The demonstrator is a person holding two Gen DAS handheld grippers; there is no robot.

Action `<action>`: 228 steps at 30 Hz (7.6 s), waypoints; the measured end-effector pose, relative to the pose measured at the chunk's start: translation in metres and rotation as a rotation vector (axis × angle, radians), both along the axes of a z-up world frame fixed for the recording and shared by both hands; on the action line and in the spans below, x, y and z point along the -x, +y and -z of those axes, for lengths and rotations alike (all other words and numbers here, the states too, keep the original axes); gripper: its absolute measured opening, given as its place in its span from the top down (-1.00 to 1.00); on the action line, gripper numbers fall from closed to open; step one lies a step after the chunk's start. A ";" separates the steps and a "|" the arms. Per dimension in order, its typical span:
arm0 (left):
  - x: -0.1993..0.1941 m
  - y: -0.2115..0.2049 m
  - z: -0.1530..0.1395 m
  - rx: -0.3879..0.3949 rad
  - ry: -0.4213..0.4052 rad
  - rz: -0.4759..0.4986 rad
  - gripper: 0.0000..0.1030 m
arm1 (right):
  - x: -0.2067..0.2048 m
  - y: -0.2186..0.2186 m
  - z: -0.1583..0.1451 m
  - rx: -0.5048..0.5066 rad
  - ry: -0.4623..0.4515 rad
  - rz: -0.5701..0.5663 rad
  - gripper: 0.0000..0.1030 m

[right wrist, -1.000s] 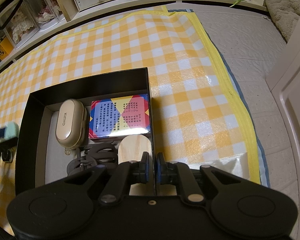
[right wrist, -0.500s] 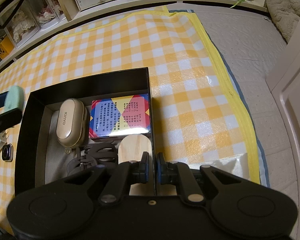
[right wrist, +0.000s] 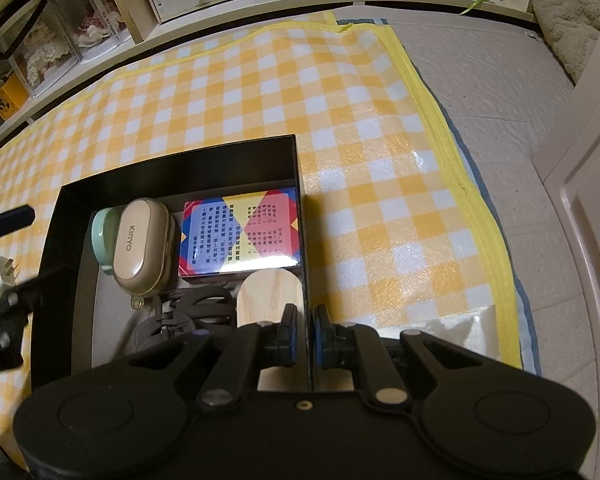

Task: Organize rigid objects
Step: 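Carry the tape measure into the tray beside the earbud case and release, then reach the left tool to the black smartwatch and grasp it, then carry the smartwatch into the tray and open the left tool, then reach the left tool to the white charger plug and grasp it, then carry the charger plug into the tray and lower it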

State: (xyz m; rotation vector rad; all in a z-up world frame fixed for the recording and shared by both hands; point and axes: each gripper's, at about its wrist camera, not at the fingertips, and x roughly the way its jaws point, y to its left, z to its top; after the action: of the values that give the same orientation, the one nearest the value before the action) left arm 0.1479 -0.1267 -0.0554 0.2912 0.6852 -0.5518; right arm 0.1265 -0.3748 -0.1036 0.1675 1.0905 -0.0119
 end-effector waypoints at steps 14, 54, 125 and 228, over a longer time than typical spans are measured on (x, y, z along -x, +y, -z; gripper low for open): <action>0.010 0.002 -0.001 -0.032 0.026 0.020 -0.69 | -0.001 -0.001 0.000 -0.004 0.000 0.000 0.79; 0.044 0.109 0.005 -0.075 0.268 -0.224 -0.08 | 0.001 0.000 0.000 -0.004 0.004 0.001 0.79; -0.020 -0.003 -0.007 0.202 0.173 -0.451 -0.04 | 0.000 -0.003 -0.002 -0.020 0.000 -0.005 0.76; 0.020 0.081 -0.032 0.248 0.172 -0.351 -0.12 | 0.003 -0.005 -0.004 -0.012 0.001 -0.011 0.75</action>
State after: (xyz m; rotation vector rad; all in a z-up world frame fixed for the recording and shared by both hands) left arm 0.1279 -0.0459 -0.0234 -0.1110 0.8047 -0.3219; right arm 0.1231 -0.3803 -0.1001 0.1720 1.0923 0.0047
